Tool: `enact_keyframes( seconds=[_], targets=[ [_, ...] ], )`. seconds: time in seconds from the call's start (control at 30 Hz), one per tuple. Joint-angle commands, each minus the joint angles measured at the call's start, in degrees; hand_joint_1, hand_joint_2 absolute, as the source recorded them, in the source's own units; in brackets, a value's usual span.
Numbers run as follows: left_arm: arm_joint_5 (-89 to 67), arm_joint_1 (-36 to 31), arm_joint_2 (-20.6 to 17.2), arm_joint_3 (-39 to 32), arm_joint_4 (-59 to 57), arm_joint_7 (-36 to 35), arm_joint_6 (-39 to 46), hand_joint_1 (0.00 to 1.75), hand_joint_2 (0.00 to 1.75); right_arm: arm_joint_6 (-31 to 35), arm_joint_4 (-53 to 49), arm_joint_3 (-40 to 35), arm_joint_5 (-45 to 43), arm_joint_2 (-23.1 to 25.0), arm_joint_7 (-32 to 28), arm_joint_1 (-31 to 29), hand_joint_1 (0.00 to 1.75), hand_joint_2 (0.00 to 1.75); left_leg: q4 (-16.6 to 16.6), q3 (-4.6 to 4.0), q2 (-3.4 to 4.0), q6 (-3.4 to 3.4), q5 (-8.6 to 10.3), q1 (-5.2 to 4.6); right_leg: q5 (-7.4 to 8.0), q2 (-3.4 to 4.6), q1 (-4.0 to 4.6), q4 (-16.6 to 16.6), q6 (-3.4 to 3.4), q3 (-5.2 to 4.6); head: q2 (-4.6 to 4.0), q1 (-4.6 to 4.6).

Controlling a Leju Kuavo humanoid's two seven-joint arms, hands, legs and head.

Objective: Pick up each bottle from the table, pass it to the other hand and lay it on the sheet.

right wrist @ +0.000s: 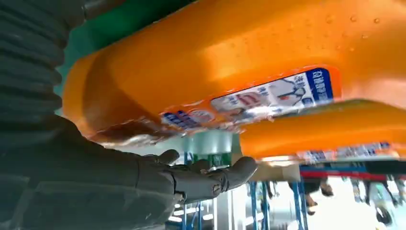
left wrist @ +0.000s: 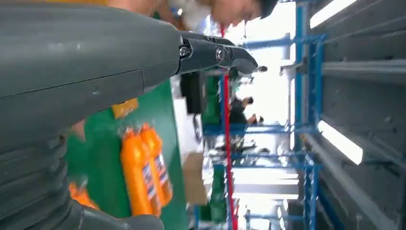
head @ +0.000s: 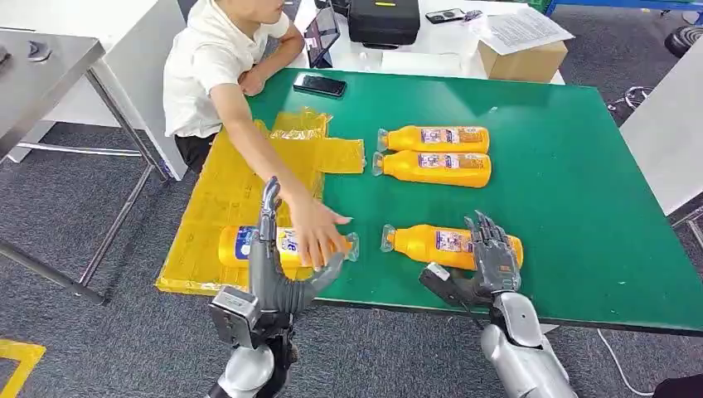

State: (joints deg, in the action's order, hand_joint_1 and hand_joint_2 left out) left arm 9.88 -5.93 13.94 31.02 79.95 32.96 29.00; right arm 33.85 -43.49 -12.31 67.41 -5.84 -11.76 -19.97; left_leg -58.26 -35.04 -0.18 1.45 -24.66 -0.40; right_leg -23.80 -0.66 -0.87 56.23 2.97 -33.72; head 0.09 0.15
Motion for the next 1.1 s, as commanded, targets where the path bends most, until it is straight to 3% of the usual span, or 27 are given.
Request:
enact_keyframes(
  seconds=[0.03,0.27,0.47,0.57,0.6,0.63,0.8,0.87,1.0,1.03,1.1],
  targets=[
    [1.25,-2.14,-2.56,2.53,-2.49,-2.46,-1.48,0.00,1.75,-3.47,10.06,-5.36,-0.62,-1.14,1.43,-5.18,0.00,1.75,0.06,0.25,0.03,-0.11,-0.04,0.05,-0.03,0.06,0.05,-0.05,-0.11,0.22,0.00,0.00],
    [1.26,-2.06,-2.58,2.54,-2.52,-2.51,-1.55,0.00,1.75,-3.69,10.03,-5.52,-0.57,-1.22,1.59,-5.09,0.00,1.75,0.07,0.31,0.05,-0.09,-0.02,0.09,-0.01,0.06,0.08,-0.07,-0.10,0.29,0.00,0.02],
    [1.66,-1.70,-2.67,2.31,-2.21,-3.60,-2.67,0.00,1.75,-6.58,11.84,-6.99,0.17,-3.24,5.21,-6.53,0.00,1.75,0.11,0.44,-0.01,-0.14,-0.01,0.12,-0.01,0.02,0.11,-0.15,-0.16,0.45,0.00,0.00],
    [1.62,-1.53,-2.78,2.39,-1.77,-3.96,-3.05,0.00,1.75,-11.33,14.82,-7.45,-0.75,-3.30,5.74,-8.42,0.00,1.75,0.08,0.50,-0.03,-0.12,0.00,0.09,0.00,0.00,0.08,-0.10,-0.13,0.48,0.00,0.00],
    [1.53,-1.42,-2.89,2.41,-1.58,-4.46,-3.22,0.00,1.75,-14.16,15.80,-7.72,-1.28,-3.31,6.07,-8.81,1.43,1.75,0.07,0.49,-0.06,-0.09,0.02,0.07,0.01,-0.02,0.07,-0.10,-0.11,0.49,0.00,0.02],
    [1.24,-1.22,-2.92,2.31,-1.33,-5.37,-3.64,0.00,1.75,-19.21,16.04,-7.78,-2.52,-3.37,8.29,-8.71,1.75,1.75,0.06,0.50,-0.03,-0.06,0.02,0.06,0.01,0.00,0.06,-0.10,-0.08,0.51,0.00,0.00],
    [-0.68,-0.59,-2.73,2.19,-1.04,-7.62,-4.19,0.00,1.75,-24.75,14.25,-8.81,-3.36,-3.86,12.71,-5.23,1.75,1.75,0.11,0.84,-0.01,-0.08,0.02,0.11,0.03,0.00,0.11,-0.22,-0.11,0.81,0.00,0.00],
    [-1.00,-0.21,-2.85,1.98,-0.65,-7.59,-4.27,0.00,1.75,-22.79,11.91,-8.27,-4.04,-4.19,12.53,-2.79,1.68,1.75,0.01,1.07,-0.24,-0.03,-0.04,0.13,-0.12,-0.23,0.12,-0.19,-0.08,0.43,0.00,0.02],
    [-1.80,1.64,-3.15,1.01,0.93,-8.04,-4.60,0.00,1.75,-21.49,2.52,-6.53,-6.26,-6.34,13.66,5.59,1.43,1.75,0.19,1.36,-0.51,0.06,-0.07,0.20,-0.23,-0.48,0.18,-0.46,-0.01,0.91,0.00,0.02],
    [-2.02,1.94,-3.14,0.87,0.92,-8.29,-4.78,0.00,1.75,-21.84,0.62,-5.85,-6.23,-7.08,14.34,7.44,1.43,1.75,0.25,1.37,-0.59,0.05,-0.05,0.22,-0.22,-0.56,0.21,-0.55,-0.03,1.00,0.00,0.04],
    [-2.12,2.18,-3.12,0.84,0.79,-8.27,-4.83,0.00,1.75,-21.59,-0.36,-4.76,-6.84,-7.92,14.26,8.97,1.68,1.75,0.11,1.63,-0.49,0.18,-0.24,0.21,-0.34,-0.47,0.18,-0.48,0.06,1.24,0.00,0.02]
  ],
)
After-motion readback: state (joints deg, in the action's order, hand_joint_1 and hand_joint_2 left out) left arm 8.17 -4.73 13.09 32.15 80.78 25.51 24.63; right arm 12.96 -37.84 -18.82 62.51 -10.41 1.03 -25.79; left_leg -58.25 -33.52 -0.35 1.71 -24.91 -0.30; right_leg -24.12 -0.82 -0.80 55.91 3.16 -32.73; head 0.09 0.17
